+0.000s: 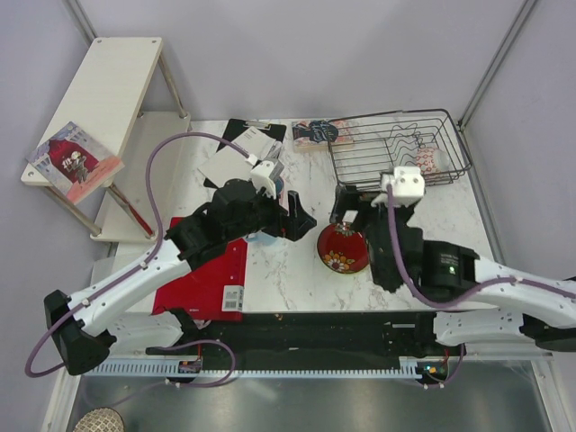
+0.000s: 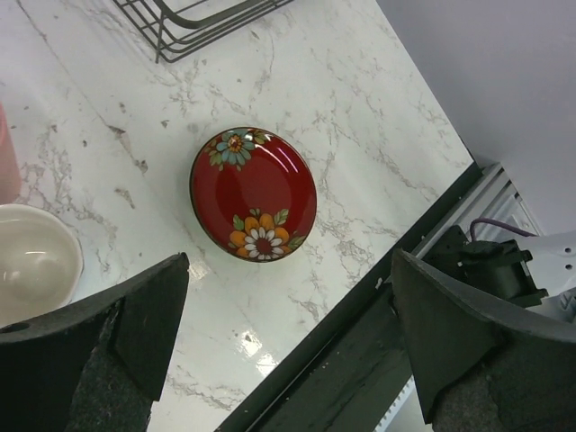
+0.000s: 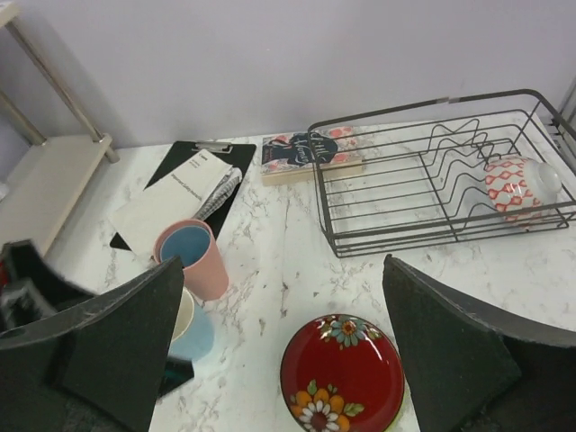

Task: Unload the mixed dishes from the dish rack
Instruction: Adjust the bowl in the dish rack.

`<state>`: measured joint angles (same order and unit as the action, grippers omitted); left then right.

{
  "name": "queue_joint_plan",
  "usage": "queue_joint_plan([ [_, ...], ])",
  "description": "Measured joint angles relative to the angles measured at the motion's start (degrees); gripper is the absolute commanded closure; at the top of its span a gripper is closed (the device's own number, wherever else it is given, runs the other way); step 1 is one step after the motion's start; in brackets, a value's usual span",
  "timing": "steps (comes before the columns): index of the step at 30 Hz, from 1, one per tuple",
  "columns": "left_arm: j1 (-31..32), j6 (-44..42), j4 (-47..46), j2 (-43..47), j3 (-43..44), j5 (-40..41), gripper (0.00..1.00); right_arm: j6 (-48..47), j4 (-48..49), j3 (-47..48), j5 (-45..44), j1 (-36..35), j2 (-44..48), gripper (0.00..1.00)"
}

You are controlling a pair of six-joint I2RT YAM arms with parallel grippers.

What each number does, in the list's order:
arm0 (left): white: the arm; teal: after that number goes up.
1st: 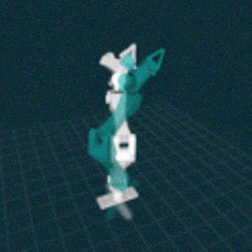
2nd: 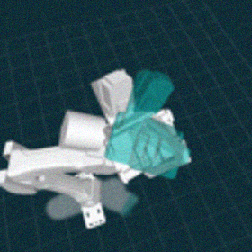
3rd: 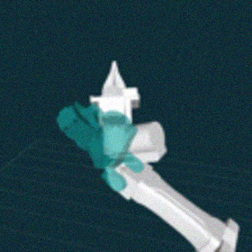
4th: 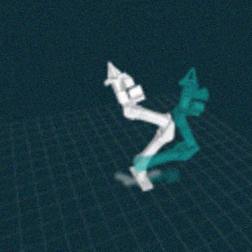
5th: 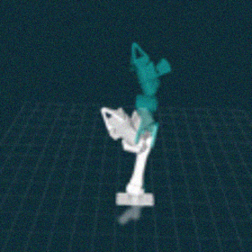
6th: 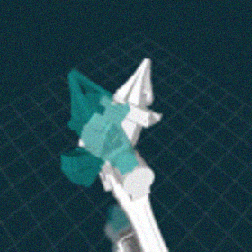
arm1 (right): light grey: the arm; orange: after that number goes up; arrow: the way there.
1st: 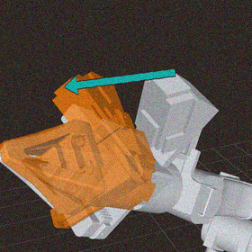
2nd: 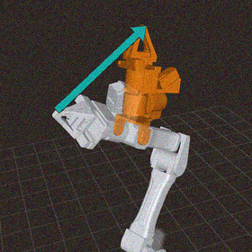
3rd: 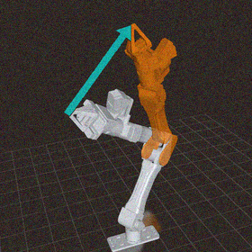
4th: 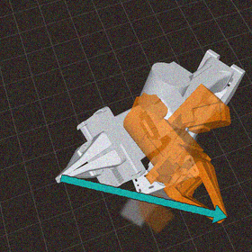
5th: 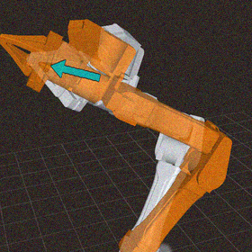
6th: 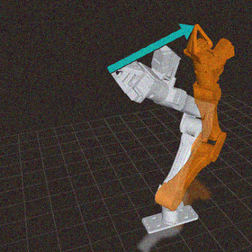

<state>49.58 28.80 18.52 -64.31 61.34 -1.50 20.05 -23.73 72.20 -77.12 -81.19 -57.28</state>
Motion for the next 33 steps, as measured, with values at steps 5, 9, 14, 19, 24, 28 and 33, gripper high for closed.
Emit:
queue_joint_plan([
  [5,0.0,-0.3,1.6,3.5,-1.4,2.1,0.01,-0.5,0.2,7.6,14.6,17.9,-9.2,0.02],
  [9,0.0,-0.4,2.5,5.5,-2.5,3.0,0.01,4.5,-1.1,14.2,33.6,42.2,-15.8,0.02],
  [14,0.0,-0.5,2.9,6.6,-3.7,3.0,0.01,13.5,-3.7,21.2,51.9,64.8,-26.8,0.05],
  [19,0.0,-0.5,3.8,7.5,-4.4,2.9,0.01,15.8,-7.2,24.2,54.6,71.6,-36.0,0.02],
  [24,0.0,-0.5,4.2,8.4,-5.2,2.9,0.01,13.1,-10.3,34.9,57.2,75.7,-45.9,0.02],
  [28,0.0,-0.5,4.4,8.5,-5.6,2.9,0.01,9.4,-12.3,35.0,53.2,77.6,-48.9,0.02],
  [33,0.0,-0.5,5.1,8.5,-6.0,2.9,0.01,5.0,-13.5,33.0,43.7,77.5,-52.0,0.02],
])
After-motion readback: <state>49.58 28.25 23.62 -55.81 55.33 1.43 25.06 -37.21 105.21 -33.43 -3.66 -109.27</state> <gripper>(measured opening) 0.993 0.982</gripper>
